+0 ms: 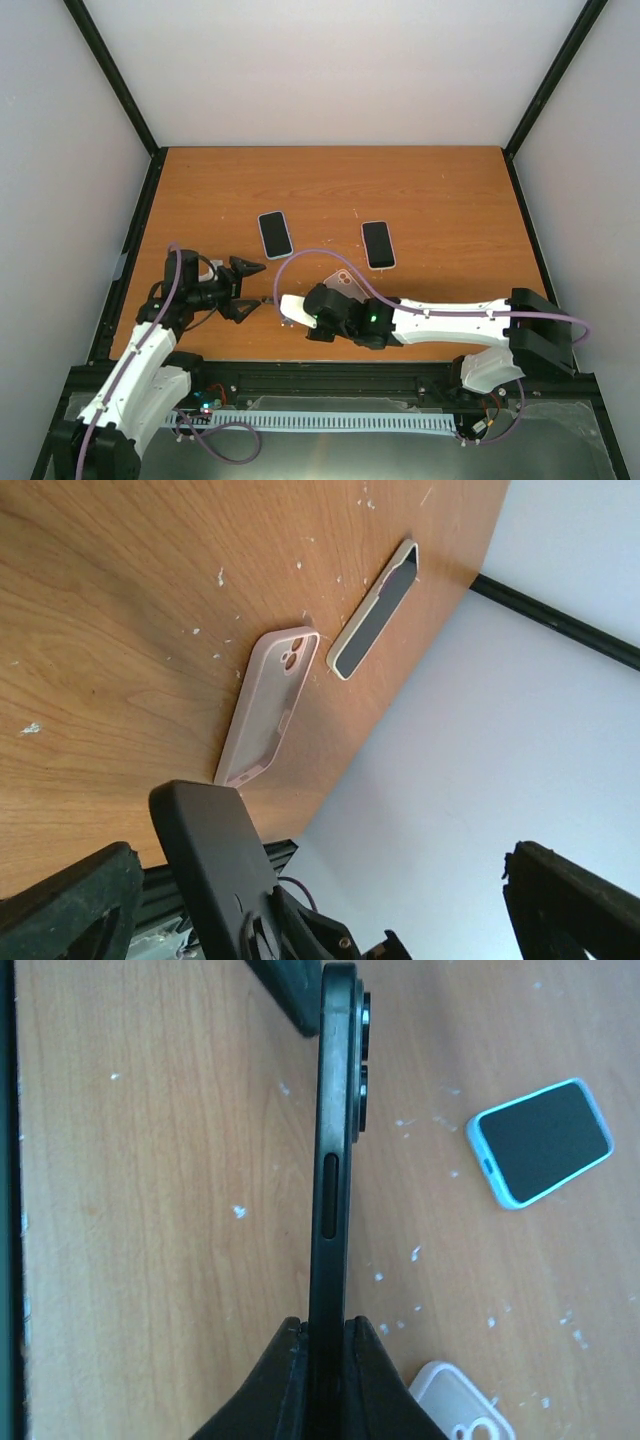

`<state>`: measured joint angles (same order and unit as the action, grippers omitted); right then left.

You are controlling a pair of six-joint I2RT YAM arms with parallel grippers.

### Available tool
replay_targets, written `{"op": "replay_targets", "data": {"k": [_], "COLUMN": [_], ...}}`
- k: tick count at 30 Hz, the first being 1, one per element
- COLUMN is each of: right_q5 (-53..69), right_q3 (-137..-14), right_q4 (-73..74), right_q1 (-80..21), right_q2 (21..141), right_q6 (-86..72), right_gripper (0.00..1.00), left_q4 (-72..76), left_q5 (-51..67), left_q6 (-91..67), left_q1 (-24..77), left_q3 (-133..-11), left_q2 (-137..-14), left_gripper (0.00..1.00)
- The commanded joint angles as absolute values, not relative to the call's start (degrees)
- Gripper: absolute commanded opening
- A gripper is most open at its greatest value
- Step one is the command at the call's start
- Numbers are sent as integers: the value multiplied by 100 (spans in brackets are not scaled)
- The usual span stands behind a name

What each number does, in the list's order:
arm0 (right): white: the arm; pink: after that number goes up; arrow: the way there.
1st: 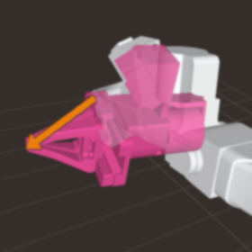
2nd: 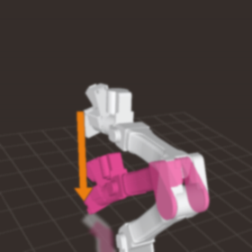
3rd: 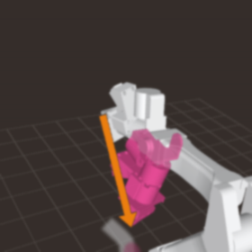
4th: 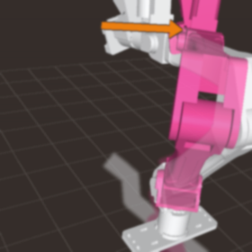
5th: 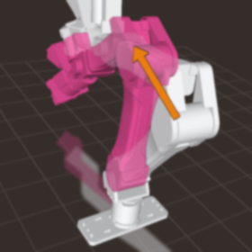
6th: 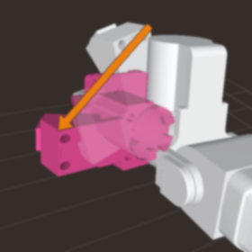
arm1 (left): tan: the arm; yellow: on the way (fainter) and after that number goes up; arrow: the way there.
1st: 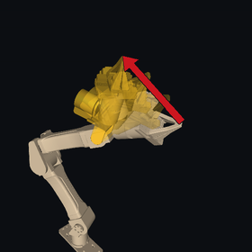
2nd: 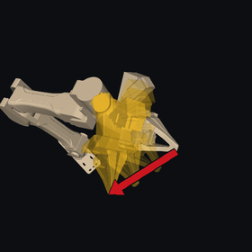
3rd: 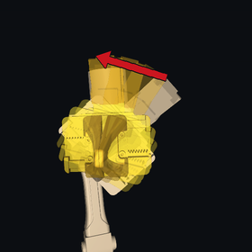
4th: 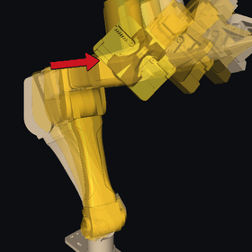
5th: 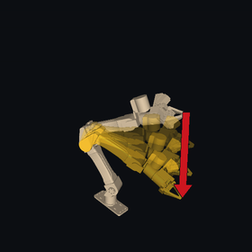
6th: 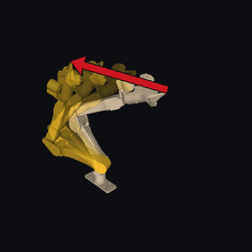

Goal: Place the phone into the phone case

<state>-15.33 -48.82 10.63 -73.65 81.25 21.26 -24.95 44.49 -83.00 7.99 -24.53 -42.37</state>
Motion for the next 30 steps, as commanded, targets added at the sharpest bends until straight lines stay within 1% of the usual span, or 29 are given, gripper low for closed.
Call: {"op": "replay_targets", "data": {"k": [1, 6, 9, 15, 22, 26, 30], "right_q5": [-964, 218, 881, 1814, 2469, 2693, 2691], "right_q3": [-5185, -5270, -5225, -5203, -5223, -5167, -5133], "right_q4": [1612, 2315, 2677, 3293, 3497, 3423, 3425], "right_q1": [-7099, -6099, -5267, -4164, -3415, -3318, -3245], "right_q2": [7778, 7376, 7170, 7040, 7503, 7816, 8085], "right_q6": [1426, 583, 181, -241, -478, -524, -519], "right_gripper": [3, 3, 3, 3, 3, 3, 3], "left_q4": [-2029, -2035, -2060, -1783, -1578, -1453, -1193], "left_q5": [4376, 4005, 3814, 4070, 3992, 3848, 3797], "left_q6": [-8517, -7776, -7220, -6195, -5804, -5748, -5837], "left_q1": [800, 800, 806, 808, 999, 1237, 1430], "left_q3": [-2344, -2544, -2655, -2732, -2715, -2695, -2584], "left_q2": [-3969, -4001, -4117, -4449, -4746, -4856, -4973], "left_gripper": [100, 100, 99, 98, 91, 88, 87]}}
